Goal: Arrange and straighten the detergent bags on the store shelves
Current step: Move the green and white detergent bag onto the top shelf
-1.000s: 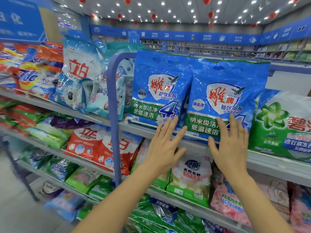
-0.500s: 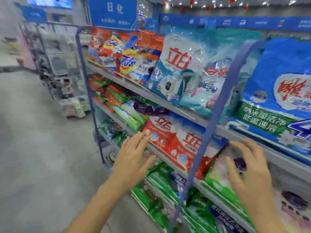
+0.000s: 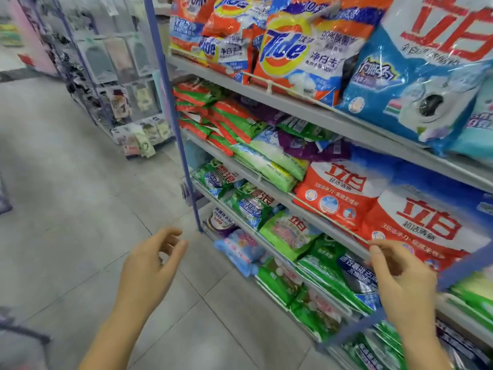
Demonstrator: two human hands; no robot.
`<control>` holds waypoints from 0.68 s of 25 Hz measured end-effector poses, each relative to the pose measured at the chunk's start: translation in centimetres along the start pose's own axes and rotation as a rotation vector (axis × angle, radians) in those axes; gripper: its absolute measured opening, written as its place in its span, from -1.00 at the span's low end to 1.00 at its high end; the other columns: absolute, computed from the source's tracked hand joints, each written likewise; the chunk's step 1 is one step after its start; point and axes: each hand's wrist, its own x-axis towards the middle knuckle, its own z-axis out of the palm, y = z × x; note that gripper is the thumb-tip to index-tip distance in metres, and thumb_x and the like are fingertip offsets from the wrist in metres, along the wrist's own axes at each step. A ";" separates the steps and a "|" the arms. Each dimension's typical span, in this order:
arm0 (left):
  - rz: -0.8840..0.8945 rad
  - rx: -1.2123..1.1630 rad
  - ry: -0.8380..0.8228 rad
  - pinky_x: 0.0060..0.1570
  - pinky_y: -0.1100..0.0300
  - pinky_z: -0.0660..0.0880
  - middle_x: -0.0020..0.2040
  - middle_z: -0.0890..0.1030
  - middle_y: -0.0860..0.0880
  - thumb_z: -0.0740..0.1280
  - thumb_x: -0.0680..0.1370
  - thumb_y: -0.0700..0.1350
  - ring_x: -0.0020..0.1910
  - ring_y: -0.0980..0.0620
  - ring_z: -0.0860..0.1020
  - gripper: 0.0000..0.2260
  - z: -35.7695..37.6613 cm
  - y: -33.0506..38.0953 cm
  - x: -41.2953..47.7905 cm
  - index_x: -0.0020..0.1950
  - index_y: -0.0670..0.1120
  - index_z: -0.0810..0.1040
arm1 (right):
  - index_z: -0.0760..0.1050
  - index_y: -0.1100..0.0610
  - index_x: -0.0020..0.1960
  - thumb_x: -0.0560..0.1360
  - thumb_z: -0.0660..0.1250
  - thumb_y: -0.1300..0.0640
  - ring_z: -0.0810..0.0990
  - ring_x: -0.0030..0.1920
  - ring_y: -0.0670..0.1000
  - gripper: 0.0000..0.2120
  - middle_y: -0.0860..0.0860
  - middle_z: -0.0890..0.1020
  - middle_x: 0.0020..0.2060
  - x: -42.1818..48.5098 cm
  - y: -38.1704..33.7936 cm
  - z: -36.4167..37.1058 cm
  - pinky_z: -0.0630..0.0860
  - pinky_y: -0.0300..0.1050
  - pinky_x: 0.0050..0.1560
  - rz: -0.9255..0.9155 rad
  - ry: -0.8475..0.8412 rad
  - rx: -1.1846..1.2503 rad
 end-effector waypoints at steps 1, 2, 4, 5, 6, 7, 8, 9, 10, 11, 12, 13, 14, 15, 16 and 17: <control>-0.027 0.002 -0.003 -0.33 0.33 0.34 -0.24 0.58 0.13 0.35 0.50 -0.12 -0.17 0.28 0.49 -0.94 -0.1 -1.1 0.6 -0.10 0.04 0.53 | 0.50 -0.04 -0.17 0.47 0.25 -0.01 0.55 -0.21 -0.01 -0.90 -0.04 0.61 -0.36 0.4 0.0 1.1 0.45 -0.25 -0.29 0.019 0.000 -0.011; -0.057 -0.011 -0.007 -0.34 0.36 0.34 -0.26 0.58 0.11 0.35 0.50 -0.13 -0.19 0.26 0.49 -0.94 -0.1 -1.9 1.3 -0.14 0.02 0.52 | 0.49 -0.05 -0.20 0.48 0.27 0.03 0.53 -0.22 0.00 -0.90 -0.03 0.60 -0.37 0.7 0.1 2.0 0.42 -0.24 -0.29 0.049 -0.001 -0.018; -0.099 -0.016 -0.022 -0.36 0.38 0.33 -0.32 0.57 0.07 0.33 0.51 -0.14 -0.24 0.16 0.50 -0.89 0.2 -3.2 3.0 -0.22 0.00 0.50 | 0.46 -0.06 -0.27 0.50 0.30 0.09 0.51 -0.25 0.02 -0.83 -0.04 0.56 -0.42 1.5 0.3 3.8 0.38 -0.24 -0.31 0.091 -0.015 -0.036; -0.112 -0.009 -0.030 -0.36 0.35 0.33 -0.36 0.55 0.05 0.32 0.52 -0.14 -0.29 0.10 0.49 -0.85 0.5 -3.6 4.1 -0.25 0.00 0.48 | 0.46 -0.04 -0.28 0.51 0.31 0.14 0.49 -0.28 0.04 -0.80 -0.02 0.55 -0.43 2.2 0.6 4.9 0.37 -0.23 -0.33 0.112 -0.026 -0.042; -0.122 -0.009 -0.038 -0.37 0.28 0.33 -0.40 0.52 0.04 0.31 0.53 -0.13 -0.34 0.07 0.46 -0.82 0.7 -4.0 5.3 -0.28 0.01 0.46 | 0.46 -0.02 -0.28 0.52 0.30 0.17 0.49 -0.31 0.07 -0.79 0.01 0.55 -0.42 2.9 0.5 5.8 0.36 -0.20 -0.34 0.140 -0.044 -0.050; -0.123 -0.009 -0.043 -0.38 0.22 0.31 -0.44 0.47 0.04 0.29 0.54 -0.13 -0.36 0.06 0.42 -0.79 1.1 -4.2 6.5 -0.31 0.02 0.43 | 0.47 0.01 -0.27 0.52 0.28 0.19 0.48 -0.32 0.08 -0.79 0.05 0.55 -0.41 3.8 0.7 6.9 0.35 -0.19 -0.35 0.150 -0.055 -0.059; -0.121 -0.002 -0.049 -0.40 0.19 0.30 -0.47 0.43 0.04 0.28 0.54 -0.12 -0.37 0.06 0.40 -0.76 1.5 -4.6 7.8 -0.33 0.03 0.40 | 0.47 0.02 -0.27 0.52 0.28 0.19 0.48 -0.32 0.08 -0.79 0.07 0.56 -0.41 4.8 0.7 7.9 0.35 -0.20 -0.36 0.168 -0.058 -0.065; -0.120 0.006 -0.057 -0.40 0.18 0.29 -0.48 0.41 0.02 0.27 0.54 -0.12 -0.36 0.05 0.39 -0.75 1.9 -4.7 9.1 -0.34 0.03 0.39 | 0.47 0.02 -0.27 0.52 0.28 0.20 0.49 -0.32 0.08 -0.79 0.07 0.57 -0.40 5.8 0.9 8.8 0.35 -0.22 -0.36 0.176 -0.047 -0.073; -0.118 0.013 -0.065 -0.40 0.16 0.29 -0.49 0.41 0.00 0.27 0.55 -0.11 -0.34 0.04 0.40 -0.75 2.4 -4.9 10.5 -0.34 0.03 0.38 | 0.47 0.02 -0.27 0.52 0.29 0.21 0.50 -0.31 0.07 -0.80 0.05 0.58 -0.39 7.2 0.9 9.7 0.36 -0.26 -0.36 0.182 -0.035 -0.084; -0.121 0.016 -0.072 -0.40 0.15 0.30 -0.49 0.42 -0.02 0.27 0.55 -0.11 -0.32 0.02 0.41 -0.76 2.7 -5.1 11.7 -0.33 0.03 0.40 | 0.49 0.04 -0.24 0.51 0.29 0.21 0.51 -0.29 0.04 -0.82 0.03 0.58 -0.39 8.4 1.0 10.6 0.37 -0.31 -0.35 0.182 -0.030 -0.099; -0.125 0.013 -0.081 -0.40 0.15 0.31 -0.48 0.45 -0.04 0.28 0.54 -0.12 -0.30 0.00 0.43 -0.78 3.0 -5.3 13.0 -0.31 0.02 0.41 | 0.51 0.07 -0.21 0.51 0.29 0.20 0.52 -0.29 0.00 -0.86 0.00 0.58 -0.38 9.7 0.9 11.5 0.38 -0.34 -0.34 0.192 -0.036 -0.115; -0.125 0.002 -0.085 -0.38 0.18 0.33 -0.45 0.49 -0.05 0.29 0.54 -0.12 -0.31 -0.01 0.45 -0.79 3.3 -5.5 14.3 -0.30 0.03 0.43 | 0.54 0.09 -0.18 0.51 0.29 0.19 0.52 -0.33 -0.02 -0.89 -0.02 0.58 -0.37 11.0 0.9 12.3 0.39 -0.33 -0.33 0.191 -0.041 -0.134; -0.119 -0.011 -0.089 -0.36 0.20 0.35 -0.43 0.52 -0.04 0.29 0.53 -0.12 -0.36 -0.01 0.48 -0.81 3.7 -5.8 15.5 -0.28 0.04 0.44 | 0.55 0.11 -0.16 0.51 0.29 0.17 0.52 -0.36 -0.05 -0.90 -0.03 0.59 -0.37 12.3 0.8 13.0 0.42 -0.28 -0.32 0.185 -0.048 -0.163; -0.112 -0.013 -0.099 -0.33 0.21 0.36 -0.40 0.55 -0.02 0.30 0.53 -0.13 -0.37 0.02 0.50 -0.81 4.4 -6.2 16.9 -0.27 0.05 0.44 | 0.56 0.12 -0.13 0.52 0.29 0.17 0.54 -0.34 -0.04 -0.90 -0.03 0.59 -0.36 13.8 1.2 13.8 0.46 -0.16 -0.29 0.175 -0.051 -0.197; -0.106 -0.005 -0.113 -0.29 0.18 0.39 -0.38 0.56 0.00 0.31 0.53 -0.13 -0.33 0.00 0.54 -0.81 5.0 -6.6 18.0 -0.27 0.07 0.44 | 0.56 0.12 -0.12 0.52 0.28 0.16 0.55 -0.33 0.02 -0.90 0.00 0.59 -0.36 15.1 1.1 14.4 0.49 -0.03 -0.29 0.171 -0.044 -0.227; -0.097 0.004 -0.131 -0.28 0.12 0.41 -0.36 0.56 0.02 0.31 0.53 -0.13 -0.30 -0.02 0.55 -0.81 5.5 -6.9 19.1 -0.26 0.08 0.44 | 0.56 0.13 -0.12 0.53 0.27 0.15 0.55 -0.33 0.07 -0.89 0.03 0.60 -0.36 16.3 0.9 15.1 0.50 0.04 -0.30 0.168 -0.026 -0.250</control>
